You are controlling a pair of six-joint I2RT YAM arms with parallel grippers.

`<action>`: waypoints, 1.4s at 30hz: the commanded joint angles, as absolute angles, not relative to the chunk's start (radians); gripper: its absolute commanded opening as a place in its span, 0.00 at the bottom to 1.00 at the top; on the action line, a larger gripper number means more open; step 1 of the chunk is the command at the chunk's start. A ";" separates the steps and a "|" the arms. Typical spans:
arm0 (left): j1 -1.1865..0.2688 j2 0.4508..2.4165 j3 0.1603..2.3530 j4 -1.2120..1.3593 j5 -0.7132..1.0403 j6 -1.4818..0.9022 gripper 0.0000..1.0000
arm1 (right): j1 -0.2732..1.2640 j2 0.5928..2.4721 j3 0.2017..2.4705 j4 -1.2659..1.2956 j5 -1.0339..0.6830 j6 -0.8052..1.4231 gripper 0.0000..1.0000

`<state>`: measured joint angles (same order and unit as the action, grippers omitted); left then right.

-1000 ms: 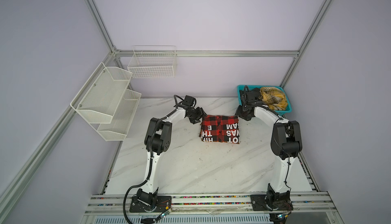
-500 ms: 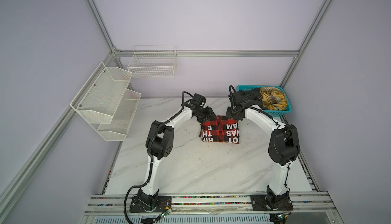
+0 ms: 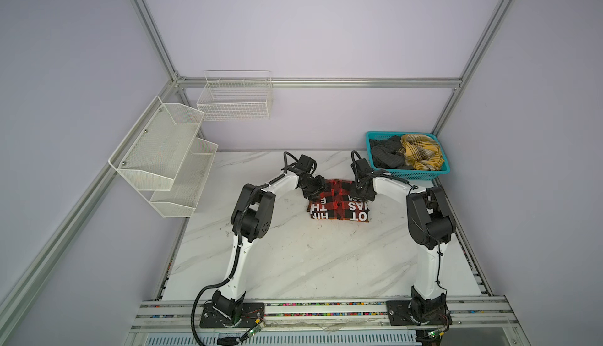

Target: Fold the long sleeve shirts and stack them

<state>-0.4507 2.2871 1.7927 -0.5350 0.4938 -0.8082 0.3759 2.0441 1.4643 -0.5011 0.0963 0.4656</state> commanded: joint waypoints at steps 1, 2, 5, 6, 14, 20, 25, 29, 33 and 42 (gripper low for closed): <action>-0.443 2.171 1.656 -0.551 0.474 -0.770 0.60 | 0.417 2.034 1.436 -0.464 0.024 0.452 0.14; -0.440 2.141 1.610 -0.545 0.465 -0.767 0.59 | 0.434 2.029 1.440 -0.466 0.014 0.450 0.14; -0.425 2.029 1.452 -0.529 0.439 -0.758 0.59 | 0.504 2.017 1.453 -0.491 0.012 0.448 0.15; -0.419 1.988 1.403 -0.524 0.433 -0.754 0.60 | 0.528 2.012 1.453 -0.496 0.014 0.453 0.15; -0.380 1.832 1.258 -0.514 0.402 -0.735 0.61 | 0.598 1.968 1.470 -0.566 0.032 0.544 0.20; -0.375 1.799 1.356 -0.558 0.443 -0.730 0.61 | 0.598 1.845 1.553 -0.699 0.148 0.561 0.39; -0.373 1.654 1.387 -0.587 0.428 -0.736 0.63 | 0.608 1.711 1.554 -0.752 0.150 0.574 0.40; -0.371 1.576 1.383 -0.655 0.378 -0.733 0.63 | 0.620 1.650 1.491 -0.715 0.073 0.594 0.35; -0.371 1.561 1.334 -0.660 0.335 -0.774 0.61 | 0.622 1.643 1.443 -0.669 0.016 0.589 0.29; -0.356 1.711 1.267 -0.523 0.320 -0.848 0.53 | 0.622 1.699 1.294 -0.573 -0.059 0.480 0.13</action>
